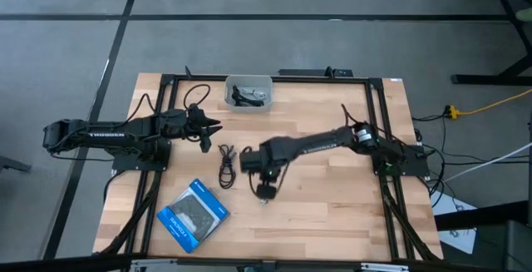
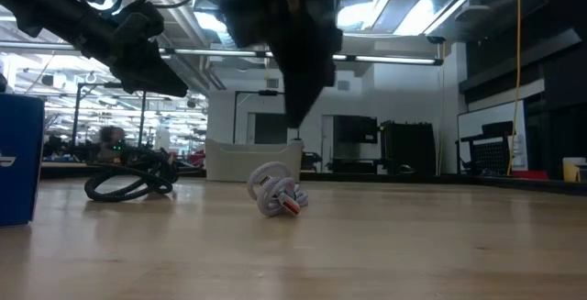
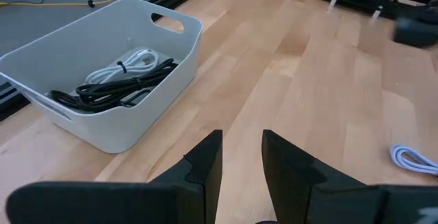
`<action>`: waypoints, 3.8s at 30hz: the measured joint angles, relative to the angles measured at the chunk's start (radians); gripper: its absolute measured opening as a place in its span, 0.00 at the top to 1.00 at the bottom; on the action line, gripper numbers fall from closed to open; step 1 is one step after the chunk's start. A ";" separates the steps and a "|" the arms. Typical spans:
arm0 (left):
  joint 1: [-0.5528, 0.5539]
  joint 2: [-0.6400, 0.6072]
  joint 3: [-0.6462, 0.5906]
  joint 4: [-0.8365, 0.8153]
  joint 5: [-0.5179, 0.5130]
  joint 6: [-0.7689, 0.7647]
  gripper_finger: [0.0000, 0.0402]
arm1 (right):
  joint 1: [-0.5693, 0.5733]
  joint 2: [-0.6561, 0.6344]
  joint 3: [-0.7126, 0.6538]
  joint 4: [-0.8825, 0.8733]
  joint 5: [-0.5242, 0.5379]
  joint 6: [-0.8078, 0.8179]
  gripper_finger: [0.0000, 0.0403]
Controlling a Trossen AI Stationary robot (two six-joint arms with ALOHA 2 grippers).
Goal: Pick and place USB-C Cables
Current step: Put the white charger cable into the white bin
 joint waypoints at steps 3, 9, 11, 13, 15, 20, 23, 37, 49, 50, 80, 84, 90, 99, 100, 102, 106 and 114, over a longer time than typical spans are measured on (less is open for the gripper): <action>0.000 0.000 0.000 0.000 0.000 0.000 0.76 | 0.037 0.000 0.000 0.054 0.002 -0.073 0.99; 0.000 0.000 0.000 0.000 0.000 0.000 0.76 | 0.074 0.000 0.000 0.101 0.001 -0.208 0.98; 0.000 0.000 0.000 0.000 -0.003 0.000 0.76 | 0.082 0.000 0.000 0.102 0.003 -0.304 0.98; 0.000 0.000 0.000 0.000 -0.013 0.000 0.76 | 0.094 0.000 0.000 0.104 0.006 -0.374 0.98; 0.000 0.000 0.000 0.000 -0.016 0.000 0.76 | 0.106 0.000 0.000 0.110 0.003 -0.394 0.98; 0.000 0.000 0.000 0.000 -0.016 0.000 0.76 | 0.116 0.000 0.000 0.090 0.000 -0.358 0.97; 0.000 0.000 0.000 0.000 -0.016 -0.001 0.76 | 0.115 0.000 -0.001 0.077 0.002 -0.334 0.95; 0.000 0.000 0.000 0.000 -0.016 -0.003 0.76 | 0.115 0.000 -0.001 0.084 0.006 -0.489 0.60; 0.000 0.000 0.000 -0.001 -0.016 -0.002 0.76 | 0.106 0.036 -0.023 0.115 0.012 -0.862 0.59; 0.000 0.000 0.000 -0.001 -0.016 -0.002 0.76 | 0.103 0.041 -0.033 0.119 0.016 -0.870 0.59; 0.000 0.000 0.000 -0.019 -0.018 -0.002 0.76 | 0.090 0.041 -0.218 0.297 0.371 -0.738 0.94; 0.000 0.000 0.000 -0.019 -0.018 -0.002 0.76 | 0.088 0.041 -0.135 0.176 0.522 -0.672 0.94; 0.000 0.000 0.000 -0.018 -0.018 -0.002 0.76 | 0.064 0.040 0.019 -0.068 0.848 -0.546 0.95; 0.000 0.000 0.000 -0.018 -0.018 -0.002 0.76 | -0.142 0.039 0.218 -0.094 0.918 -0.545 0.95; 0.000 0.000 0.000 -0.018 -0.018 -0.001 0.76 | -0.176 0.039 0.227 -0.069 0.858 -0.567 0.95; 0.000 0.000 0.000 -0.018 -0.018 -0.001 0.76 | -0.242 0.039 0.237 -0.016 0.730 -0.612 0.95; 0.000 0.000 0.000 -0.018 -0.018 0.000 0.76 | -0.354 0.038 0.228 0.076 0.542 -0.683 0.95; 0.000 0.000 0.000 -0.018 -0.019 0.000 0.76 | -0.510 0.038 0.227 0.094 0.266 -0.575 0.87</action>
